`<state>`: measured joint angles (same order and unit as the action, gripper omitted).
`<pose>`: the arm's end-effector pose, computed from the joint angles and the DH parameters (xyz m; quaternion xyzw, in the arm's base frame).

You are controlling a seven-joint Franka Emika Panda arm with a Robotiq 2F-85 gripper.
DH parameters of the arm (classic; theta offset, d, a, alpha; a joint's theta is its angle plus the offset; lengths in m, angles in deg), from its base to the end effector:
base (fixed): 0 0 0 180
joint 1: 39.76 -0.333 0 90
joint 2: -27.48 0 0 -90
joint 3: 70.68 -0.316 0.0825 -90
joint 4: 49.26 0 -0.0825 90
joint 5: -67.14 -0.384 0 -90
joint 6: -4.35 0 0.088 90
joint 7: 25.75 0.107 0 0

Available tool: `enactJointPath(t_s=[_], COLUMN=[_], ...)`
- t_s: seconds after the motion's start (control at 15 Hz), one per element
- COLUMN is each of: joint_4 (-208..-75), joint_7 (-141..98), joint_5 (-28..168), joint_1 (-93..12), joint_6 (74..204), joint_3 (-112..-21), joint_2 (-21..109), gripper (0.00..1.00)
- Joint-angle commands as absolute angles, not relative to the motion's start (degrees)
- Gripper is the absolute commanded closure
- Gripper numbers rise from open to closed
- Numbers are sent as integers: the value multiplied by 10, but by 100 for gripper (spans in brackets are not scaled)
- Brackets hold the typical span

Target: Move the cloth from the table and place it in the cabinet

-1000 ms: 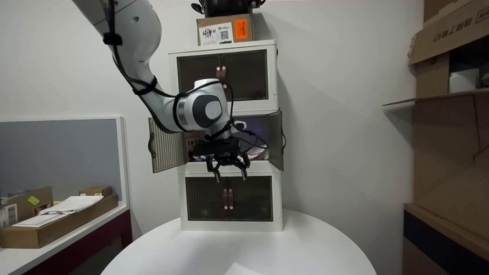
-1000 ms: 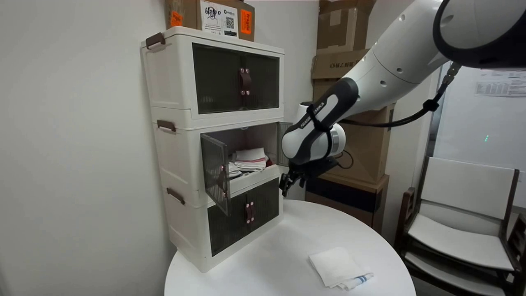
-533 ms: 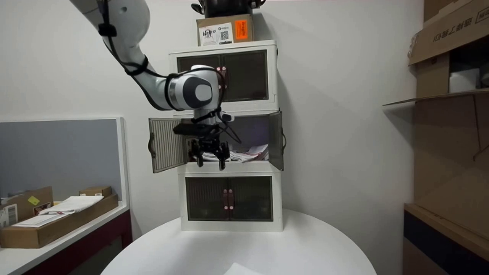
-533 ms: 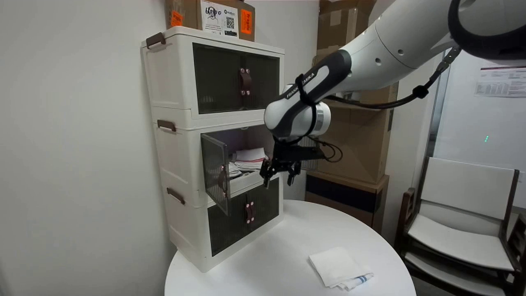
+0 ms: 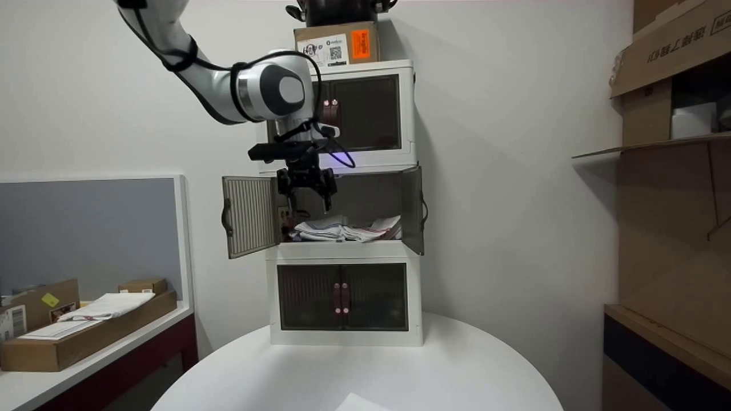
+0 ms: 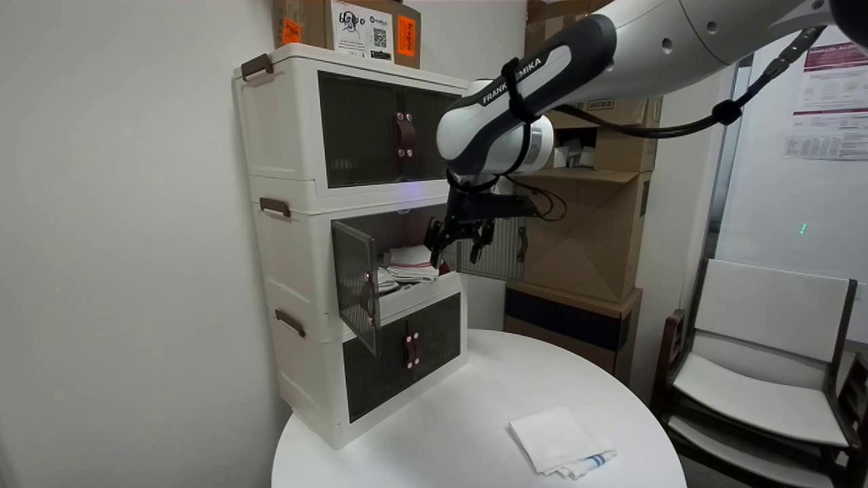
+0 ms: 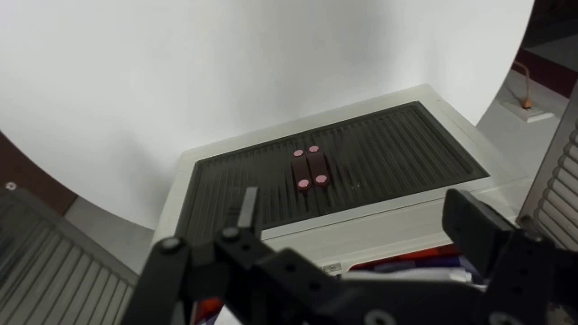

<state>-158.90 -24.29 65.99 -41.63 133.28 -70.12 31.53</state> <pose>0.6023 0.0145 0.4835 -0.9911 0.0065 -0.1324 0.0114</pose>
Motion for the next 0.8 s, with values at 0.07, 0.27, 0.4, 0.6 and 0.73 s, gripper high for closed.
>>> enactJointPath(t_s=[0.07,0.27,0.4,0.6,0.73], joint_4=[-1622,-1688,-1737,-1808,-1854], joint_7=[-223,-252,-266,-285,-294], joint_5=[762,768,767,760,757], joint_1=[-417,-414,-415,-416,-415], joint_6=[1293,1320,1344,1386,1411], joint_3=[-707,-710,-713,-714,-713], joint_2=[260,202,159,96,52], gripper=[0,0,0,0,0])
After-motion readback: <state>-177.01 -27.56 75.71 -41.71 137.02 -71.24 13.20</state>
